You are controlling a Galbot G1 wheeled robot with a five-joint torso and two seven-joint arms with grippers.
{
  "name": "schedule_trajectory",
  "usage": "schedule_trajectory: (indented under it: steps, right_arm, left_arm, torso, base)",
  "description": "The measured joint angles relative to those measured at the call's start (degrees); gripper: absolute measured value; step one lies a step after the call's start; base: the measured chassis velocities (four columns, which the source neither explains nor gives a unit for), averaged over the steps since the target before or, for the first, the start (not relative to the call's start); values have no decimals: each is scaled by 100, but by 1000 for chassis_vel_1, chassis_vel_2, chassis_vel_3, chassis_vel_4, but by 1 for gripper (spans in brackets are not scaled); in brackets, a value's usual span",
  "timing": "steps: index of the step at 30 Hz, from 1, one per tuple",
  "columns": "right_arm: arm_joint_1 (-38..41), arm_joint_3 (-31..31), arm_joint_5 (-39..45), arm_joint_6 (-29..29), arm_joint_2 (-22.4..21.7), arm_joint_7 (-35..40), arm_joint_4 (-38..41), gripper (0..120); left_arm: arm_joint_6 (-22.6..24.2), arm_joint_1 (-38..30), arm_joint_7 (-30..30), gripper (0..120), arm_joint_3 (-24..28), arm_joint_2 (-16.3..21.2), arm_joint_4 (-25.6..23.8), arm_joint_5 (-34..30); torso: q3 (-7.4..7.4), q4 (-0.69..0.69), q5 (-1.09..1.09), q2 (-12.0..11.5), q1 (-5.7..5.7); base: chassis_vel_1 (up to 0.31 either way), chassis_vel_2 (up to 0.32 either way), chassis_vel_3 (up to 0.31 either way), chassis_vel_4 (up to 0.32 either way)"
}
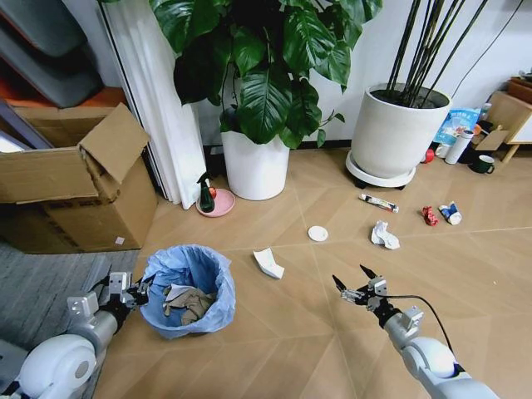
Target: Pick up the trash bin and place the garbage on the floor into it.
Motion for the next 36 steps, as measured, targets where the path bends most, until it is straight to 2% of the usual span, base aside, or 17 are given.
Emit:
schedule_trajectory:
  steps: [16, 20, 26, 31, 36]
  right_arm:
    - [241, -325, -208, 380, 18, -365, -271, 100]
    - [382, -712, -296, 454, 19, -588, -452, 100]
    - [879, -1483, -635, 354, 102, -1133, -1129, 100]
    - [1377, -1938, -830, 196, 330, -1231, -1741, 100]
    - [1621, -2232, -857, 67, 445, -1226, -2002, 100]
  left_arm:
    - [-5, -66, 3, 0, 41, 13, 37, -26]
    - [-5, -70, 1, 0, 41, 30, 33, -34]
    - [-3, -46, -8, 0, 35, -6, -3, -25]
    - [-2, -38, -14, 0, 23, -24, -16, -10]
    - [-1, -44, -16, 0, 16, -10, -13, -8]
  torso:
    - [2, 0, -3, -1, 2]
    - [-1, 0, -1, 0, 0]
    - [-1, 1, -2, 0, -1]
    - [0, 1, -1, 0, 0]
    - [0, 1, -3, 0, 0]
  base:
    - [-174, 168, 171, -171]
    - [0, 0, 0, 0]
    - [0, 0, 0, 0]
    - [0, 0, 0, 0]
    - [0, 0, 0, 0]
